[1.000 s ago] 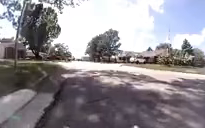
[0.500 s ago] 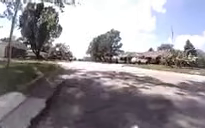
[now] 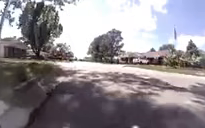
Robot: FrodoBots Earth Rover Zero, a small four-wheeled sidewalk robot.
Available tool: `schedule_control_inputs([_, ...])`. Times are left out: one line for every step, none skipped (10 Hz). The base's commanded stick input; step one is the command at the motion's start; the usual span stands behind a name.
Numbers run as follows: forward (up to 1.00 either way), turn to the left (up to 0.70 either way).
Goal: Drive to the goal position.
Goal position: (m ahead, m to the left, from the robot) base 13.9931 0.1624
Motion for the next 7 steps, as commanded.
schedule_control_inputs([0.85, 0.09])
schedule_control_inputs([0.85, 0.0])
schedule_control_inputs([0.85, 0.0])
schedule_control_inputs([0.85, 0.0])
schedule_control_inputs([0.85, 0.0])
schedule_control_inputs([0.85, 0.0])
schedule_control_inputs([0.85, 0.0])
